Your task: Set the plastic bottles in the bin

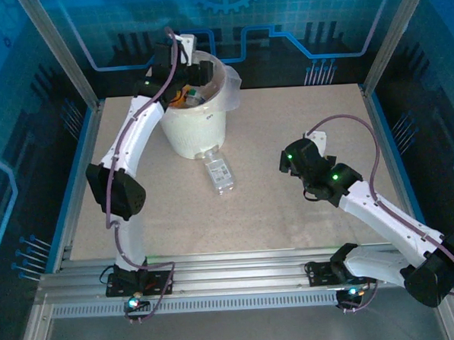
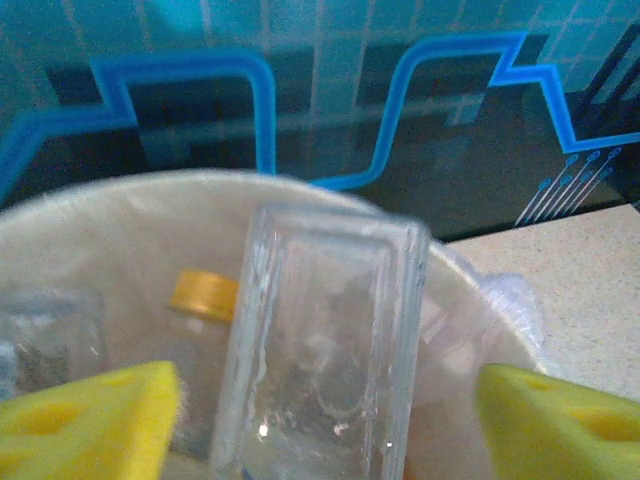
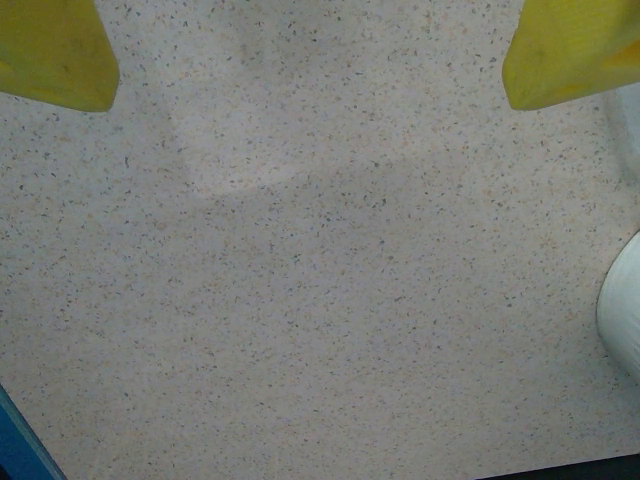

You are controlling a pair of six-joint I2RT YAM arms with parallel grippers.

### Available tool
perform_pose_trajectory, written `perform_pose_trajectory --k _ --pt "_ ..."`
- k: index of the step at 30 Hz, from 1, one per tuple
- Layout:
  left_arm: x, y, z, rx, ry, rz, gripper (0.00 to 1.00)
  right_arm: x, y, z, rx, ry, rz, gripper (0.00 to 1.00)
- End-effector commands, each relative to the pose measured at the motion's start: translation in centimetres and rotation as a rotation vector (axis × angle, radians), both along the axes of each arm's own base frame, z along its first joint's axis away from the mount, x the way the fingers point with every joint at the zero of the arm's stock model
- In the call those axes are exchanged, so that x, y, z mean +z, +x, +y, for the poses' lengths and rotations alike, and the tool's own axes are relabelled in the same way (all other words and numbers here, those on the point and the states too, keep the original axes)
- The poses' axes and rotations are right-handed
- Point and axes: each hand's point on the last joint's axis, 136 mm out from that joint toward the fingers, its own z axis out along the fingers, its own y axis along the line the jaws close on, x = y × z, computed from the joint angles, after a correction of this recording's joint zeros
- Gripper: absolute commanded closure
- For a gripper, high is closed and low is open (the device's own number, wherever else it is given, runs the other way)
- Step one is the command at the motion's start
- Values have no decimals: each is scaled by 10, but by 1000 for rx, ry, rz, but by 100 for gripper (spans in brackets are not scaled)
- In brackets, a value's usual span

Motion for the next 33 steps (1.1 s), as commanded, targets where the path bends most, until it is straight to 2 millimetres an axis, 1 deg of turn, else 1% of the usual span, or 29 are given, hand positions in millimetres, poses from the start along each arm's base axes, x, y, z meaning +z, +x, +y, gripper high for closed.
perform_pose_trajectory --k 1,3,5,9,13,17,21,24,26,28,30,33 --pt "40 -4 0 13 -16 -114 31 -3 -2 -3 -13 12 10 0" --pt "37 -1 -3 7 -15 -109 38 -3 -3 -3 -13 14 9 0" --pt "29 4 -6 -2 -16 -97 47 -3 -3 -3 -14 12 9 0" --pt "9 13 -14 -29 -17 -57 53 -3 -3 -4 -15 12 8 0" --pt "-12 22 -20 -53 -1 -15 55 -5 -3 -2 -10 13 17 0" --pt "-35 27 -20 -58 53 47 55 -7 -2 1 -3 16 26 0" --pt "-55 25 -15 -63 121 116 53 -8 -1 3 3 18 33 0" --pt "-66 19 -15 -88 158 159 51 -8 0 4 7 17 35 0" --pt "-66 16 -15 -95 157 164 50 -7 1 5 7 18 33 0" --pt "-55 14 -17 -104 138 136 49 -7 2 6 11 19 33 0" --pt "-42 13 -18 -107 120 105 46 -7 2 7 16 18 35 0" --pt "-11 8 -20 -113 88 43 41 -7 3 10 31 14 42 0"
